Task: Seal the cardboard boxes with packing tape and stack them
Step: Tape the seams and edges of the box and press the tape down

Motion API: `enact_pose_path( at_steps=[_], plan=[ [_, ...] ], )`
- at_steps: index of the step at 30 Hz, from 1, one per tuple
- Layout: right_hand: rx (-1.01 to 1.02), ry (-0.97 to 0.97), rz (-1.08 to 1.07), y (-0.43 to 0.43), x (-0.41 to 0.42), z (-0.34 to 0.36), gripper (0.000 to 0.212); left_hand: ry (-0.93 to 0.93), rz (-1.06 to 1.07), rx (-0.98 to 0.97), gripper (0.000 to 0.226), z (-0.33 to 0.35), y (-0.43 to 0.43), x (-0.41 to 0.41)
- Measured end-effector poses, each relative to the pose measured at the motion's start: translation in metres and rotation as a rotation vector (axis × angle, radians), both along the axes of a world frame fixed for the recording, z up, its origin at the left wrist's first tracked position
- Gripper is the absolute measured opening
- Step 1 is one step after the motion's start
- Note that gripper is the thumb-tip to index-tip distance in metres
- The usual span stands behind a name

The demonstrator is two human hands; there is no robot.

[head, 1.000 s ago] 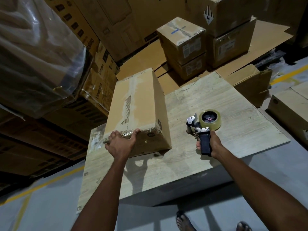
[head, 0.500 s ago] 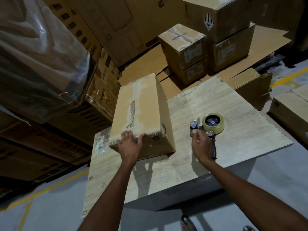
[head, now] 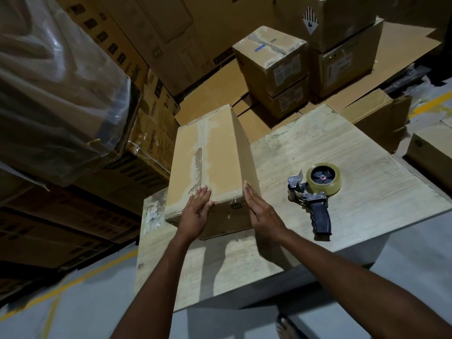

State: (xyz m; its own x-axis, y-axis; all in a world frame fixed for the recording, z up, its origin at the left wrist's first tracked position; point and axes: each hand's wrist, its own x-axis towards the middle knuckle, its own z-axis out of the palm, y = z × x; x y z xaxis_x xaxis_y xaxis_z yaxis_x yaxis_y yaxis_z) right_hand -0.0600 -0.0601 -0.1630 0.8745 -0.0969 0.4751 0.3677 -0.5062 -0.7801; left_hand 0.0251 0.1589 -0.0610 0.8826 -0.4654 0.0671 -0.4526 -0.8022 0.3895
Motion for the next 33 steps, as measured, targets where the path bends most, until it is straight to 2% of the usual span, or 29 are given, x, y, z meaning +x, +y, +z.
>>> enact_pose_path(
  at_steps=[3, 7, 10, 12, 15, 19, 20, 21, 23, 26, 29, 33],
  plan=[
    [-0.032, -0.031, -0.032, 0.011, 0.0, -0.006, 0.081, -0.029, -0.022, -0.022, 0.052, -0.005, 0.0, 0.002],
    [-0.071, 0.005, -0.064, 0.023, -0.006, -0.014, 0.115, -0.066, -0.042, -0.031, 0.048, -0.012, 0.003, 0.005],
    [-0.145, 0.026, -0.052, 0.025, -0.015, -0.019, 0.123, -0.072, -0.037, -0.042, 0.049, -0.016, 0.003, 0.006],
    [-0.183, 0.017, -0.041, 0.022, -0.02, -0.025, 0.116, -0.085, -0.041, -0.041, 0.048, -0.018, 0.004, 0.007],
    [-0.167, -0.098, -0.137, 0.015, -0.02, -0.032, 0.086, -0.107, -0.046, -0.049, 0.047, -0.02, 0.005, 0.008],
    [0.061, -0.156, -0.322, 0.009, -0.008, -0.017, 0.032, -0.113, -0.035, -0.059, 0.047, -0.021, 0.005, 0.007],
    [0.132, -0.139, -0.351, 0.008, -0.006, -0.008, 0.024, -0.117, -0.031, -0.06, 0.047, -0.021, 0.004, 0.007],
    [0.195, -0.101, -0.368, 0.007, -0.004, 0.002, 0.025, -0.121, -0.024, -0.059, 0.047, -0.022, 0.004, 0.007],
    [0.295, 0.007, -0.363, 0.007, -0.001, 0.02, 0.041, -0.132, -0.014, -0.052, 0.047, -0.023, 0.004, 0.006],
    [0.333, 0.084, -0.355, 0.016, 0.002, 0.034, 0.057, -0.142, -0.012, -0.049, 0.047, -0.024, 0.004, 0.005],
    [0.309, 0.174, -0.38, 0.027, 0.004, 0.04, 0.055, -0.146, -0.005, -0.046, 0.048, -0.025, 0.004, 0.006],
    [0.284, 0.193, -0.37, 0.029, 0.004, 0.036, 0.042, -0.151, 0.009, -0.059, 0.049, -0.025, 0.003, 0.006]
  ],
)
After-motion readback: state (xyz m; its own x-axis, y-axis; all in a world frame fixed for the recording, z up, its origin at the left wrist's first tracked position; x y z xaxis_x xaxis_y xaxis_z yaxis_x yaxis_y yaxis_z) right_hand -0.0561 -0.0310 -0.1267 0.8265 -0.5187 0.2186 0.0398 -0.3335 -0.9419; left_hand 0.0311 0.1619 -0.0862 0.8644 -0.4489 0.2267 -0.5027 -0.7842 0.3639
